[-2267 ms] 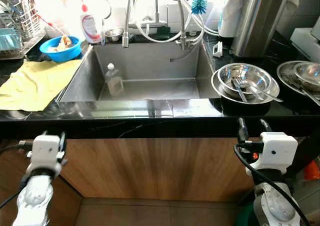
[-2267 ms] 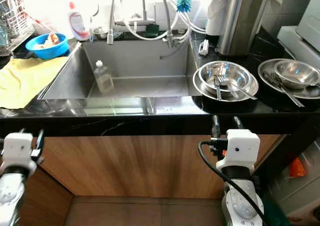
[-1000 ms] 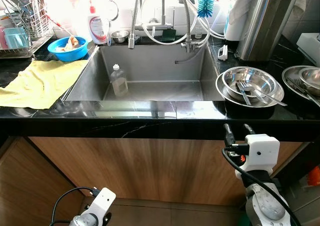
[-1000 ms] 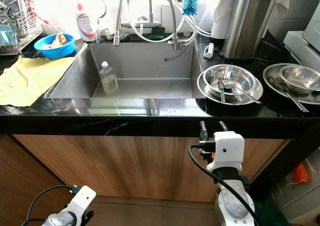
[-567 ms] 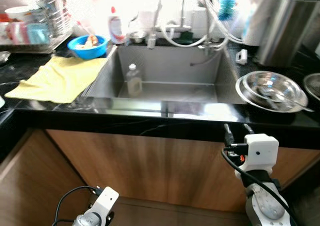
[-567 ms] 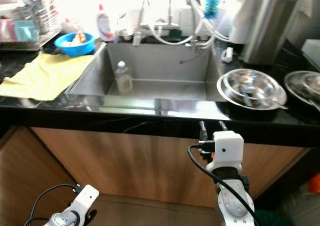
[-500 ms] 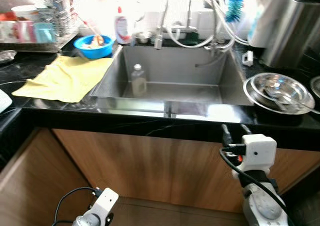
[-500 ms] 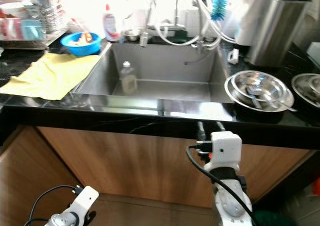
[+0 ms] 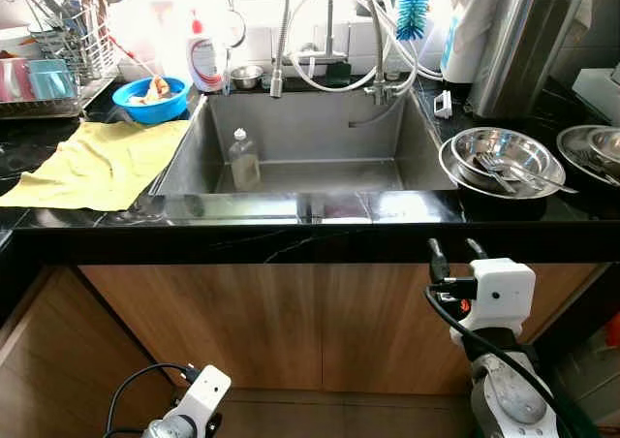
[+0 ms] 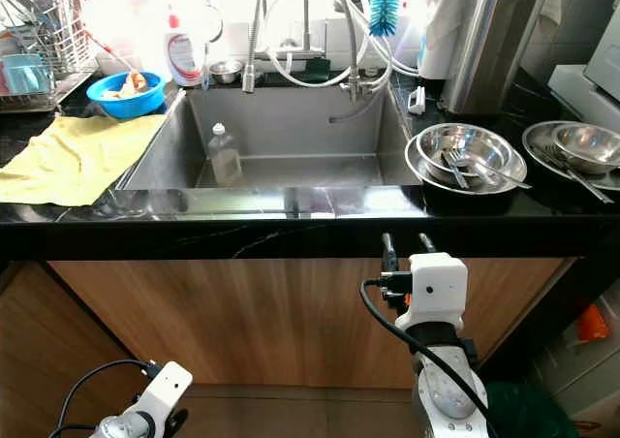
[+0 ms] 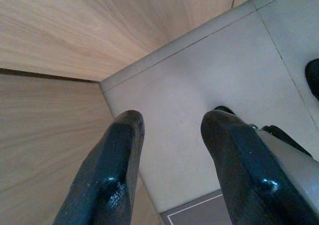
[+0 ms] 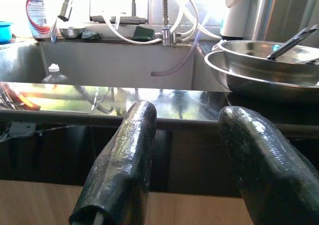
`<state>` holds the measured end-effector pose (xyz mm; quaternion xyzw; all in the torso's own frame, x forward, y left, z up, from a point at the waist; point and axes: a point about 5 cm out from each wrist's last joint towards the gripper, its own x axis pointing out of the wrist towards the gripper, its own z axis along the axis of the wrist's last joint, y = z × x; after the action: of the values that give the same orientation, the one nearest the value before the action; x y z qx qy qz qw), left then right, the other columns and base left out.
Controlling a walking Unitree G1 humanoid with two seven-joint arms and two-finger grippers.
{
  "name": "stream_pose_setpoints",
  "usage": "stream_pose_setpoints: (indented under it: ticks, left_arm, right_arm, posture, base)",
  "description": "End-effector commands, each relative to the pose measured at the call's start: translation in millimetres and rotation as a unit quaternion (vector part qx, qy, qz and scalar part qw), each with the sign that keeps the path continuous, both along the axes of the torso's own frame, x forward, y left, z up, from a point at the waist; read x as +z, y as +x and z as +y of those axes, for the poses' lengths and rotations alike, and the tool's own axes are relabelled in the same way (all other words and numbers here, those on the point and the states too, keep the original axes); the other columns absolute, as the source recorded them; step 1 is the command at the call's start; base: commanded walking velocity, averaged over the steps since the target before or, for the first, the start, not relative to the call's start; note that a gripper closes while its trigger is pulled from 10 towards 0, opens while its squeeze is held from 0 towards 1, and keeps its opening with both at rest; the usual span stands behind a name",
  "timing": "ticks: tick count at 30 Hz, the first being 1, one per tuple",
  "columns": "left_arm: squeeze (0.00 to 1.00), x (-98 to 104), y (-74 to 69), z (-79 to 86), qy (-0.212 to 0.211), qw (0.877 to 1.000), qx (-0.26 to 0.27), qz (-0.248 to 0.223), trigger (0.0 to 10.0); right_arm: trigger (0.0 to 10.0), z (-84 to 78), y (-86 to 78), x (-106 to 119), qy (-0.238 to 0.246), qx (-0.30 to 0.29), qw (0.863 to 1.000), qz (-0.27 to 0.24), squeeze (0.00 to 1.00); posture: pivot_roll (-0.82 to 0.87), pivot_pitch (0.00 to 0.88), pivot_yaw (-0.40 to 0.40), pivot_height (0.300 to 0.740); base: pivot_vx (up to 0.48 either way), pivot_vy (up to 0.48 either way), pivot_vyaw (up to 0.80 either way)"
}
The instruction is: Kitchen organization
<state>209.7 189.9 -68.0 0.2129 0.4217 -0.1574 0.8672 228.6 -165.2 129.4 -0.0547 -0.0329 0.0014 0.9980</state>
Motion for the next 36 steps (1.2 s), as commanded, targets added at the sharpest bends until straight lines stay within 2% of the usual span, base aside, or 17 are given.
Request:
stream_pose_setpoints:
  ticks: [1,7,12,28,36]
  left_arm:
    - [0.0,-0.3,-1.2,1.7,0.006,1.0,-0.011,0.001,10.0]
    - [0.0,-0.1,-0.3,-0.7,0.004,1.0,-0.016,0.0,10.0]
    - [0.0,0.6,0.7,-0.6,0.006,1.0,-0.022,-0.001,10.0]
    - [0.0,1.8,2.6,-2.0,0.011,0.999,-0.043,-0.003,10.0]
    - [0.0,2.2,3.4,-3.3,0.01,0.999,-0.048,-0.004,10.0]
  right_arm:
    - [10.0,1.4,1.7,0.0,0.008,0.002,1.0,-0.002,0.0]
    - [10.0,2.0,2.0,-0.8,0.009,0.001,1.0,-0.002,0.0]
    - [10.0,3.2,2.0,-1.6,0.012,-0.001,1.0,-0.002,0.0]
    - [10.0,5.2,5.0,-1.5,0.016,-0.001,1.0,-0.008,0.0]
    - [10.0,5.5,5.4,-0.9,0.017,0.0,1.0,-0.011,0.0]
  posture:
    - [-0.12,0.0,0.046,0.74]
    - [-0.12,0.0,0.05,0.74]
    - [-0.12,0.0,0.055,0.74]
    - [-0.11,0.0,0.062,0.74]
    - [-0.11,0.0,0.062,0.74]
  base:
    - [0.0,0.0,0.0]
    - [0.0,0.0,0.0]
    - [0.0,0.466,0.0]
    - [0.0,0.0,0.0]
    - [0.0,0.48,0.0]
